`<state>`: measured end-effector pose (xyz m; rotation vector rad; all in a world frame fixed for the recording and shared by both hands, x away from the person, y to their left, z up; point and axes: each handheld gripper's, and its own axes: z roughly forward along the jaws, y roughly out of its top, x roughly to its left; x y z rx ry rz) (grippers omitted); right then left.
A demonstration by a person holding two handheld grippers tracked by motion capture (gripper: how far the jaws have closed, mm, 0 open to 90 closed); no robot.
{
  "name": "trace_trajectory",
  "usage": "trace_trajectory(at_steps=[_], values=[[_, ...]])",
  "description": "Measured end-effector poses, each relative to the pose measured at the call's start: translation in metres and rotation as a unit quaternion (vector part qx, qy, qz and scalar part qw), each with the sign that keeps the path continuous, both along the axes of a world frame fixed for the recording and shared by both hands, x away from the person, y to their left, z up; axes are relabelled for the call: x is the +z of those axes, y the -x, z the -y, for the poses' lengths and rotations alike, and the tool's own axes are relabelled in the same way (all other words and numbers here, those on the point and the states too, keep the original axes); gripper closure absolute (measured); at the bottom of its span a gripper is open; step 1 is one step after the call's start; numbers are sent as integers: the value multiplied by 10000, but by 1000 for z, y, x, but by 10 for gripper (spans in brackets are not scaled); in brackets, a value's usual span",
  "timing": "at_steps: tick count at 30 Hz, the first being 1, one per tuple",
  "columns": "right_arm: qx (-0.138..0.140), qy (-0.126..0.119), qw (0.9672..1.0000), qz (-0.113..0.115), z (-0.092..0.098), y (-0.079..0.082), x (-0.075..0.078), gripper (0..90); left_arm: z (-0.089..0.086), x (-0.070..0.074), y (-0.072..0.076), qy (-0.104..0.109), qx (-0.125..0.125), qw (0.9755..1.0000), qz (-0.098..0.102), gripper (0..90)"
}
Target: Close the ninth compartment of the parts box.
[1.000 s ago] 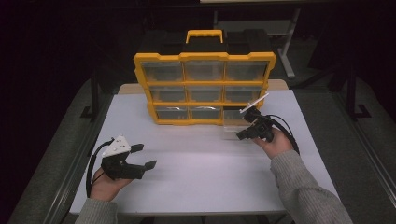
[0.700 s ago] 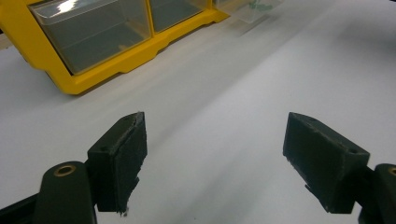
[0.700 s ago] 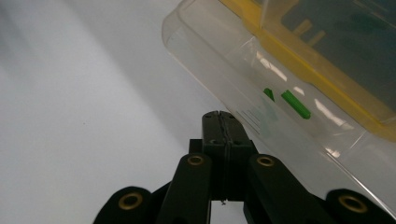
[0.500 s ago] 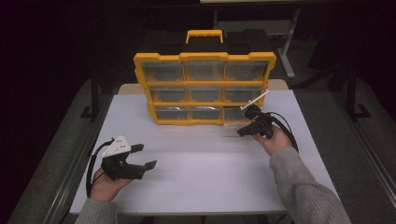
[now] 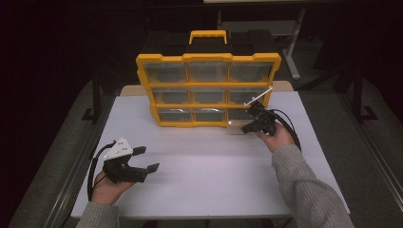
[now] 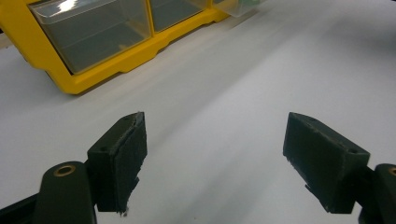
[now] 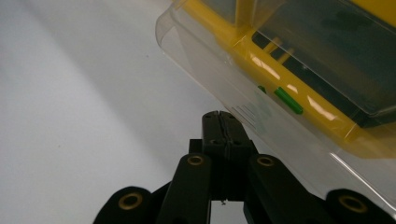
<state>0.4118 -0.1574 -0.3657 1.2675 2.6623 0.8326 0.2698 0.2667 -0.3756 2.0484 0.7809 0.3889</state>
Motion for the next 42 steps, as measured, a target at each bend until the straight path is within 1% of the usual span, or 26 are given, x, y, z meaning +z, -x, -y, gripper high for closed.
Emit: trace_trajectory(at_steps=[16, 25, 26, 32, 36, 40, 42], values=[[-179, 23, 9997, 140, 0, -8, 2, 890, -1, 1, 0, -11, 4, 10000, -3, 213], [-267, 43, 9994, 221, 0, -12, 4, 890, -1, 1, 1, 21, 25, 10000, -13, 213], [-278, 48, 9993, 260, 1, -12, 5, 890, -1, 1, 1, 13, 22, 10000, -13, 213], [-329, 54, 9989, 318, 1, -14, 6, 890, -1, 1, 1, 18, 17, 10000, -16, 213], [-357, 105, 9985, 398, 0, -15, 6, 890, -1, 1, 1, 23, 35, 10000, -26, 213], [-381, 122, 9983, 414, 0, -17, 7, 890, -1, 1, 0, 21, 31, 10000, -20, 213], [-411, 147, 9979, 469, 1, -18, 7, 890, -1, 1, 0, 26, 40, 10000, -32, 213]])
